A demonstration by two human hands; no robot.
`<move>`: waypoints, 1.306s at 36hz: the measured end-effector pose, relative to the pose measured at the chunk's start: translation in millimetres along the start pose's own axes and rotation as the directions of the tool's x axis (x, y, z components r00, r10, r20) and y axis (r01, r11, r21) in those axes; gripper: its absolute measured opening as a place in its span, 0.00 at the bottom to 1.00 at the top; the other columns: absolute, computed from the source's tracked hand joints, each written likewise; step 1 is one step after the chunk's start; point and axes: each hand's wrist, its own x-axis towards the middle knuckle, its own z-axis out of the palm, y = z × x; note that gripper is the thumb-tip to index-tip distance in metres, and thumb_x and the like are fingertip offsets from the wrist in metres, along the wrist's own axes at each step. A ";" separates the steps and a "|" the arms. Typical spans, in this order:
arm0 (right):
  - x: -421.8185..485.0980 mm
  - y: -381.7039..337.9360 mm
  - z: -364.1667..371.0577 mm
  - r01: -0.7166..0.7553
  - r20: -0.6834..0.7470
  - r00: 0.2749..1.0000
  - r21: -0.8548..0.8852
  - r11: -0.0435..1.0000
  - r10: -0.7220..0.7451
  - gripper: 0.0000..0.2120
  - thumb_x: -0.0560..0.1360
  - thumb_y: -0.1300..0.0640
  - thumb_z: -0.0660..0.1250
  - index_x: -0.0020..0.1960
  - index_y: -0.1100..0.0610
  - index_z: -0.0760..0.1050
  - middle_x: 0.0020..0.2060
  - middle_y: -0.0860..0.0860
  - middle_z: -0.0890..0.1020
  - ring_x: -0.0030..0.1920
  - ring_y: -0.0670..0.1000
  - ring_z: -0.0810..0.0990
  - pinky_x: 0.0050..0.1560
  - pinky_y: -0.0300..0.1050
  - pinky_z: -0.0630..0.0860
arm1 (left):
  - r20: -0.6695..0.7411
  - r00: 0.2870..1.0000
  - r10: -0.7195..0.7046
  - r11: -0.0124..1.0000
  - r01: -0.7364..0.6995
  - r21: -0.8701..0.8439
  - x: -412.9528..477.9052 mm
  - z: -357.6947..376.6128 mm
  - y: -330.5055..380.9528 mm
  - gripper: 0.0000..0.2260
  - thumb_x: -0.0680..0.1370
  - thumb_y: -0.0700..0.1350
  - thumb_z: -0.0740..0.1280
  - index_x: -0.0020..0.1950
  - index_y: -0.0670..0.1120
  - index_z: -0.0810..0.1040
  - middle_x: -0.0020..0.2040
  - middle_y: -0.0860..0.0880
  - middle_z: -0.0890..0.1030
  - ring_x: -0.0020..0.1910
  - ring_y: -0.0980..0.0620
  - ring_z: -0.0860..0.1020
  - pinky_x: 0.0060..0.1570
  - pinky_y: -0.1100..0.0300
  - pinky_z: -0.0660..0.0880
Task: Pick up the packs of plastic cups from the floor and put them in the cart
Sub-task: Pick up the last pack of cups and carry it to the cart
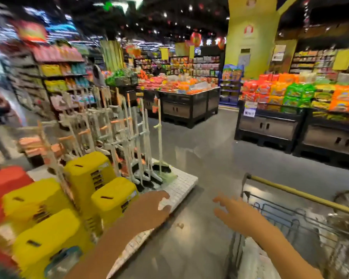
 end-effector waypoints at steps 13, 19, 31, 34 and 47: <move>-23.9 -313.2 78.3 0.507 0.097 0.860 -0.049 0.861 -0.501 0.18 0.81 0.48 0.60 0.70 0.49 0.71 0.63 0.48 0.78 0.54 0.47 0.77 0.53 0.43 0.73 | -0.239 0.929 -0.283 0.947 0.310 0.081 -244.4 -134.6 -199.0 0.19 0.80 0.55 0.61 0.71 0.54 0.71 0.67 0.52 0.75 0.65 0.52 0.73 0.59 0.59 0.70; -41.9 -439.8 127.9 0.696 0.209 0.701 0.012 0.718 -0.682 0.20 0.81 0.43 0.60 0.71 0.47 0.69 0.66 0.48 0.76 0.61 0.50 0.76 0.59 0.48 0.76 | -0.341 0.801 -0.491 0.856 0.517 -0.019 -357.4 -159.8 -273.0 0.18 0.78 0.55 0.62 0.67 0.53 0.75 0.65 0.53 0.78 0.63 0.52 0.76 0.61 0.56 0.72; -101.7 -669.7 237.2 0.953 0.343 0.226 0.115 0.280 -0.912 0.16 0.79 0.45 0.63 0.66 0.47 0.74 0.60 0.45 0.79 0.57 0.46 0.78 0.55 0.42 0.74 | -0.383 0.364 -0.849 0.477 0.839 -0.262 -552.4 -167.2 -356.3 0.18 0.78 0.56 0.61 0.67 0.56 0.74 0.64 0.55 0.77 0.58 0.53 0.76 0.59 0.53 0.75; -125.8 -723.0 263.1 0.976 0.375 0.062 0.169 0.134 -0.925 0.16 0.78 0.46 0.63 0.64 0.47 0.75 0.60 0.45 0.81 0.56 0.47 0.80 0.56 0.47 0.76 | -0.396 0.244 -0.885 0.375 0.878 -0.297 -597.1 -164.4 -362.5 0.17 0.78 0.55 0.61 0.65 0.54 0.76 0.63 0.54 0.78 0.55 0.53 0.77 0.56 0.53 0.77; -304.8 -874.0 372.4 0.845 0.433 -0.522 0.377 -0.379 -0.735 0.17 0.80 0.45 0.62 0.68 0.47 0.73 0.61 0.46 0.80 0.56 0.46 0.79 0.50 0.39 0.76 | -0.278 -0.383 -0.881 -0.185 0.820 -0.541 -768.1 -122.7 -340.6 0.18 0.80 0.54 0.63 0.68 0.50 0.75 0.64 0.49 0.77 0.60 0.50 0.76 0.61 0.54 0.73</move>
